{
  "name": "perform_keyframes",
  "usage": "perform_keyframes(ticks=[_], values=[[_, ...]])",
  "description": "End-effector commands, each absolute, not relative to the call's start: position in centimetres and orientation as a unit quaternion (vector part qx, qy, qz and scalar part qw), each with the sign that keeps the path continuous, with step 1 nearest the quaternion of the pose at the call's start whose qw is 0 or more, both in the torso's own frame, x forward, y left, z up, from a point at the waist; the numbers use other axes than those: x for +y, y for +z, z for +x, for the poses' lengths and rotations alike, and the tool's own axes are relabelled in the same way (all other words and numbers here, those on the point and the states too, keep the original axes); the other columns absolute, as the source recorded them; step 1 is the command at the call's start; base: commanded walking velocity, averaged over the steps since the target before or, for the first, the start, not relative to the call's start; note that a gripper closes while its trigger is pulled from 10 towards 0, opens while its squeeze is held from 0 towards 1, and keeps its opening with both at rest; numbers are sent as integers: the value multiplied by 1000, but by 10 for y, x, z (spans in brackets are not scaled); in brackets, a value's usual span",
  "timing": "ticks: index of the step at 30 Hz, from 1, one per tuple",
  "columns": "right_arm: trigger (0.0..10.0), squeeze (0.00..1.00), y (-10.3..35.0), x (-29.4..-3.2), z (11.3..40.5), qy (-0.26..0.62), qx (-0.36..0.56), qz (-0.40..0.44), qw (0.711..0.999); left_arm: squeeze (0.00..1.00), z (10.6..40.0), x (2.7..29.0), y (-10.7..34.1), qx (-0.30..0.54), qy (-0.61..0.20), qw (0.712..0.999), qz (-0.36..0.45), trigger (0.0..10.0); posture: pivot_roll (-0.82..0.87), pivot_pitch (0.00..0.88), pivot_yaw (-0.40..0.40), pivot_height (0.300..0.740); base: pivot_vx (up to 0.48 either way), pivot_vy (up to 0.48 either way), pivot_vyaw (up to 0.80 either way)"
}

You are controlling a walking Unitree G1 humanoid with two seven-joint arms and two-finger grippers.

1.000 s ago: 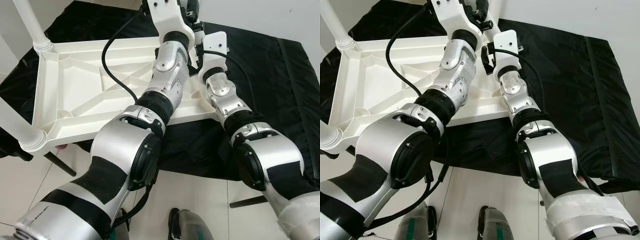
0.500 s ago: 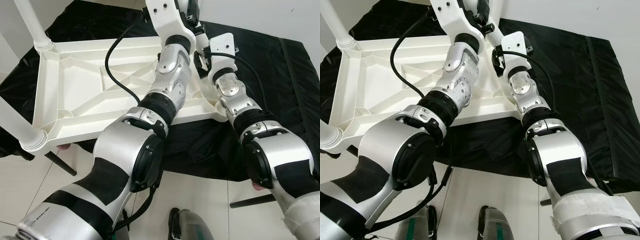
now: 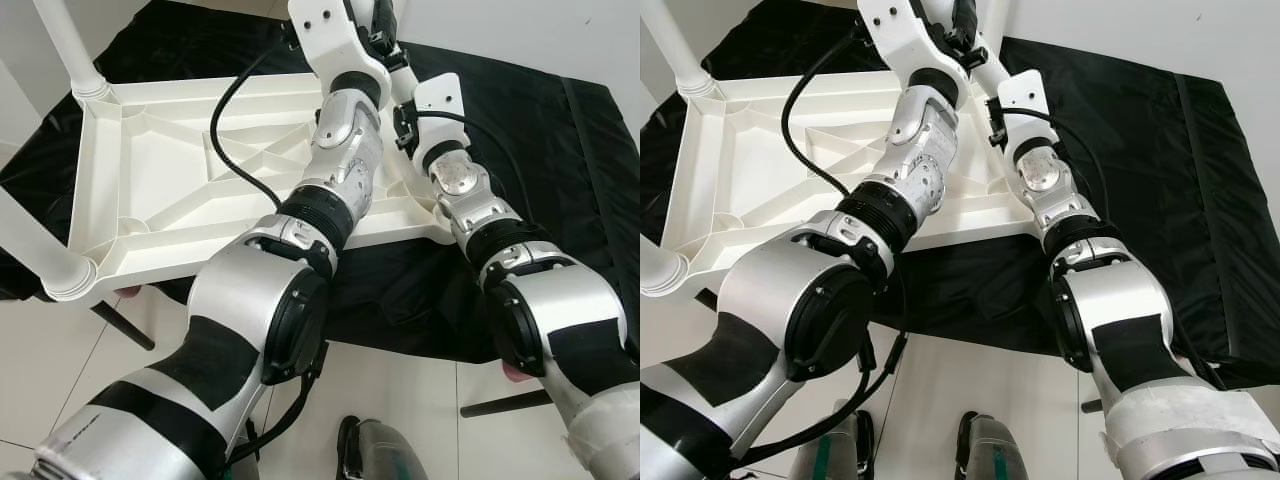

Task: Building children table

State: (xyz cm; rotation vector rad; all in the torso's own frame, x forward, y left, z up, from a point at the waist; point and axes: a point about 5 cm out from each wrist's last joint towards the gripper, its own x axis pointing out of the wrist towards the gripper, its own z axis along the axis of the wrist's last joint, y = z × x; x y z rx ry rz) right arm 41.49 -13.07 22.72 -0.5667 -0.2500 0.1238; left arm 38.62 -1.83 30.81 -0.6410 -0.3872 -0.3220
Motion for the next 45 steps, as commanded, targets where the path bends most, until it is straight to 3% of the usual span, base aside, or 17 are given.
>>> perform_keyframes(ticks=[1, 2, 3, 5, 6, 16, 26, 27, 28, 41, 43, 45], values=[[0, 0, 231, -131, 417, 57, -119, -274, 953, 0, 371, -40, 322, -248, -326, 870, -275, 10000, 63, 63, -54, 740, 0, 0, 0], [0, 0, 232, -132, 417, 53, -121, -276, 952, 16, 371, -40, 322, -249, -329, 868, -277, 10000, 63, 64, -54, 740, 0, 0, 0], [0, 0, 232, -133, 417, 49, -120, -272, 954, 1000, 370, -41, 322, -249, -331, 867, -278, 10000, 62, 62, -53, 740, 0, 0, 0], [78, 0, 232, -134, 417, 45, -119, -267, 955, 1000, 370, -41, 323, -250, -334, 865, -278, 10000, 62, 62, -53, 740, 0, 0, 0], [10000, 0, 233, -135, 417, 41, -118, -263, 957, 1000, 369, -42, 323, -252, -337, 863, -279, 10000, 60, 62, -52, 740, 0, 0, 0], [10000, 0, 232, -138, 418, 24, -109, -246, 963, 1000, 368, -43, 324, -257, -341, 865, -263, 10000, 57, 72, -49, 740, 0, 0, 0], [10000, 0, 239, -154, 421, -37, -91, -165, 981, 1000, 368, -48, 323, -243, -379, 870, -200, 10000, 57, 74, -47, 740, 0, 0, 0], [10000, 0, 242, -156, 421, -44, -93, -154, 983, 282, 369, -48, 322, -240, -380, 875, -182, 10000, 54, 75, -45, 740, 0, 0, 0], [10000, 0, 244, -158, 421, -50, -98, -149, 983, 0, 369, -48, 322, -237, -380, 879, -165, 10000, 54, 75, -45, 740, 0, 0, 0], [10000, 0, 252, -174, 420, -87, -109, -119, 983, 0, 373, -46, 319, -225, -368, 896, -110, 10000, 47, 66, -41, 740, 0, 0, 0], [10000, 0, 255, -180, 419, -96, -119, -111, 982, 0, 378, -40, 318, -225, -324, 918, -51, 10000, 39, 55, -36, 740, 0, 0, 0], [10000, 0, 255, -180, 419, -96, -119, -111, 982, 0, 378, -40, 318, -225, -324, 918, -51, 10000, 39, 55, -36, 740, 0, 0, 0]])
